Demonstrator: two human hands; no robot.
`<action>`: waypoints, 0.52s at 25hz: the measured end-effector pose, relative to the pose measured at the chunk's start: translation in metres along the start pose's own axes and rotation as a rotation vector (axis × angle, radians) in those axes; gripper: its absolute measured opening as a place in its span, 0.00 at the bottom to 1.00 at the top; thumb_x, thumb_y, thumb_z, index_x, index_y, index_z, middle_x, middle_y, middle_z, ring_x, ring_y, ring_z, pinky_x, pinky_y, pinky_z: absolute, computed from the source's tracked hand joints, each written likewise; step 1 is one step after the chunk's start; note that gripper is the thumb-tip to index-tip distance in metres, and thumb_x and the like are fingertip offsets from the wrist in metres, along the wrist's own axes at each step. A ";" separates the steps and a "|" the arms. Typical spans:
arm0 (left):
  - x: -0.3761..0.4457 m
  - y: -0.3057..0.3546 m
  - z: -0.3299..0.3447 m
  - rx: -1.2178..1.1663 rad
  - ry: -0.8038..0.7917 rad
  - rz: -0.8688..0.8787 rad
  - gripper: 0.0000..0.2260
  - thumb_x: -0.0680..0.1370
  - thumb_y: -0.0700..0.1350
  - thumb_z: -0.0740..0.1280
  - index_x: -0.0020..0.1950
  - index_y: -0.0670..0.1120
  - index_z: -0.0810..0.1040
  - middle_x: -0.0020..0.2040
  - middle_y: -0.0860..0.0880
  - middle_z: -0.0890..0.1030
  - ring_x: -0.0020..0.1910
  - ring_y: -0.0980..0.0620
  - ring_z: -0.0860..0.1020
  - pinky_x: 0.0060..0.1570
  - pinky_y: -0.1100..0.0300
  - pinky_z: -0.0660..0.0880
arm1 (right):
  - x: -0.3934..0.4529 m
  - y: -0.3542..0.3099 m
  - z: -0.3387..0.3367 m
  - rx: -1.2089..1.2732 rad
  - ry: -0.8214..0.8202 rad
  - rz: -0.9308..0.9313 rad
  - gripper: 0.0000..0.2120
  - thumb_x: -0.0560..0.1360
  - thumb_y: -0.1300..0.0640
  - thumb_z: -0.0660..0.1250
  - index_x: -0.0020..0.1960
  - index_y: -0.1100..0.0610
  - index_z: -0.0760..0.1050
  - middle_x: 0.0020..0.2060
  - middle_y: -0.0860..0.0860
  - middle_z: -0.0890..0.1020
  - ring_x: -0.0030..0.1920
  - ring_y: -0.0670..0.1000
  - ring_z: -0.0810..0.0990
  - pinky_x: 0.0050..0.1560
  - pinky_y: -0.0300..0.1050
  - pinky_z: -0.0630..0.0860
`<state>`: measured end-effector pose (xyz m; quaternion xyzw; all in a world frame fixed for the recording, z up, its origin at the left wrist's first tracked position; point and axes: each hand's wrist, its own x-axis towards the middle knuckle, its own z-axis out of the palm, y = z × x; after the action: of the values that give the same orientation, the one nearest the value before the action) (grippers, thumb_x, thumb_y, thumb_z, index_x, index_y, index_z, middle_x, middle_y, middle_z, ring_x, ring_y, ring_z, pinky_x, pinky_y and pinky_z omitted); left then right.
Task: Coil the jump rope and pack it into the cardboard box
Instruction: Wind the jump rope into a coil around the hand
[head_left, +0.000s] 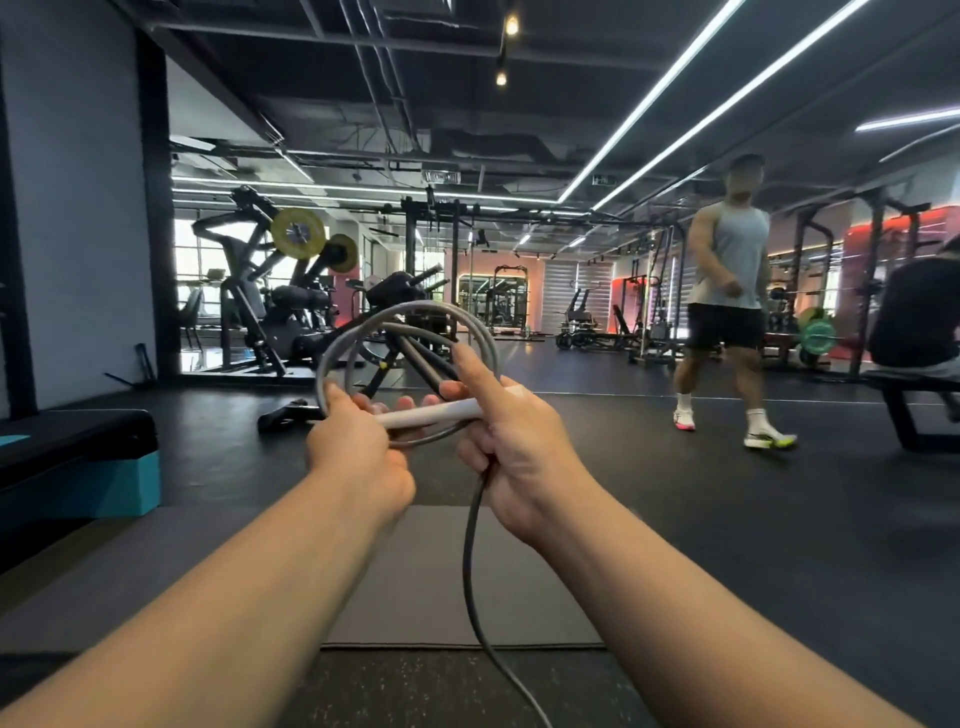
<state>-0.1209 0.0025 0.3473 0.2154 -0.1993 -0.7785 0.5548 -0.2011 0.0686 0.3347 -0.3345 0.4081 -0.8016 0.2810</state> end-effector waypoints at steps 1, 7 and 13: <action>-0.006 0.000 0.000 0.009 0.021 0.012 0.18 0.86 0.51 0.56 0.38 0.44 0.66 0.35 0.48 0.69 0.26 0.52 0.74 0.20 0.61 0.76 | -0.004 0.005 0.001 0.033 -0.035 -0.010 0.20 0.68 0.48 0.79 0.48 0.61 0.77 0.39 0.58 0.84 0.21 0.45 0.67 0.20 0.36 0.60; -0.014 -0.014 -0.022 0.161 0.006 -0.079 0.16 0.85 0.55 0.55 0.51 0.46 0.75 0.41 0.48 0.78 0.42 0.47 0.79 0.39 0.55 0.77 | -0.029 0.017 0.008 -0.191 -0.040 0.026 0.23 0.76 0.44 0.71 0.42 0.67 0.83 0.36 0.60 0.86 0.19 0.44 0.74 0.18 0.33 0.63; 0.000 0.019 -0.068 0.935 -0.188 0.597 0.37 0.73 0.42 0.75 0.77 0.51 0.61 0.72 0.47 0.71 0.69 0.47 0.71 0.65 0.53 0.68 | -0.009 0.005 -0.013 -0.756 -0.125 -0.206 0.23 0.81 0.48 0.67 0.31 0.57 0.71 0.25 0.54 0.77 0.18 0.43 0.70 0.21 0.35 0.65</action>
<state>-0.0683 -0.0078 0.3012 0.3022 -0.6240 -0.4324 0.5765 -0.2047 0.0790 0.3216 -0.5018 0.6208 -0.5970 0.0806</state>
